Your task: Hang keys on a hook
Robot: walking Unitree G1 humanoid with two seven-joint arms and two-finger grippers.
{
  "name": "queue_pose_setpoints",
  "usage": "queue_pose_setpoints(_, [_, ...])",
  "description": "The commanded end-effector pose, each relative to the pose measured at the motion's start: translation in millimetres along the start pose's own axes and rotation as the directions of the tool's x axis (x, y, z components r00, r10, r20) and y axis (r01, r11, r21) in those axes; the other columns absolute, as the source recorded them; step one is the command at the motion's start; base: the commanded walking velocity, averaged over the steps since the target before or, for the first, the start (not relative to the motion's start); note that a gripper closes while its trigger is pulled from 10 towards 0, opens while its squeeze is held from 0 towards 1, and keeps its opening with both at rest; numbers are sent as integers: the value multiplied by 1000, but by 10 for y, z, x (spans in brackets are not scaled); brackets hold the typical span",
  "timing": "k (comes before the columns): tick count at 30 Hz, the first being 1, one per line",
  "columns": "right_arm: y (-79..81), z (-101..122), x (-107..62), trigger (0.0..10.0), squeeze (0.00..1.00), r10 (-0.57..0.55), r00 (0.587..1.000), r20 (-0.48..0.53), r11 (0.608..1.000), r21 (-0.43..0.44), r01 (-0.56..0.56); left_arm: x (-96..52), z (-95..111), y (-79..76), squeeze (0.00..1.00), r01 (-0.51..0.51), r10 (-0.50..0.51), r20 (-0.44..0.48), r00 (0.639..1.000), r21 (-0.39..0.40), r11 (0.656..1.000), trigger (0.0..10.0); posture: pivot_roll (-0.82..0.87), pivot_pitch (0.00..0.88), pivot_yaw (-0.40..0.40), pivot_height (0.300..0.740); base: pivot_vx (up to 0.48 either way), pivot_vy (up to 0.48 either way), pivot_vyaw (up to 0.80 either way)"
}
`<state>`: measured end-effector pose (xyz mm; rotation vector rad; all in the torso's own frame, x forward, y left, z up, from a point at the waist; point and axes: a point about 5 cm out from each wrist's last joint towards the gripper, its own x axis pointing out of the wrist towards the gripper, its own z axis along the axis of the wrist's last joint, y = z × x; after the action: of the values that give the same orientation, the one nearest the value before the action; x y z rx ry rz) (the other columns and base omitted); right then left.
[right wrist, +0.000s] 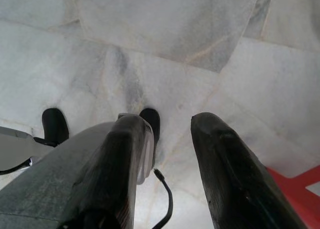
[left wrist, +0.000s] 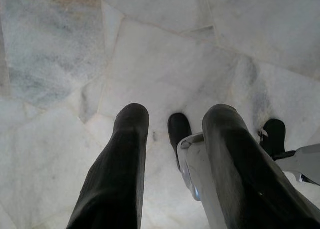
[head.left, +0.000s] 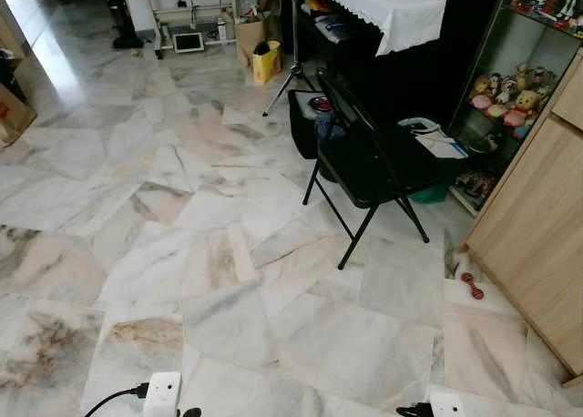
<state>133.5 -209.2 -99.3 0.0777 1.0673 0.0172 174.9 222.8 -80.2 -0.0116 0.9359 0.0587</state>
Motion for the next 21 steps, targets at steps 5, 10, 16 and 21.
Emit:
queue_pose_setpoints(5, [-41, 26, -9, 10000, 0, -19, 999, 27, 999, 30, 18, -1, -33, -6, 0, -20, 19, -12, 1000, -23, 1000, 10000, -83, 48, -12, 740, 0, 0, 0])
queue_pose_setpoints(10, [-63, 26, -12, 10000, 0, -33, 999, 25, 999, 35, 32, 2, -31, -11, 0, -32, 32, -15, 999, -9, 999, 10000, -83, 52, -14, 740, 0, 0, 0])
queue_pose_setpoints(16, [-57, 24, -10, 10000, 0, -16, 1000, 8, 1000, 4, 16, 1, -32, -10, 0, -36, 36, -11, 999, -23, 999, 10000, -84, 57, -16, 740, 0, 0, -521])
queue_pose_setpoints(21, [-59, 14, -11, 10000, 0, -22, 1000, 0, 1000, -7, 22, -1, -35, -2, 0, -36, 36, -13, 999, -7, 999, 10000, -87, 59, -11, 740, 0, 0, -756])
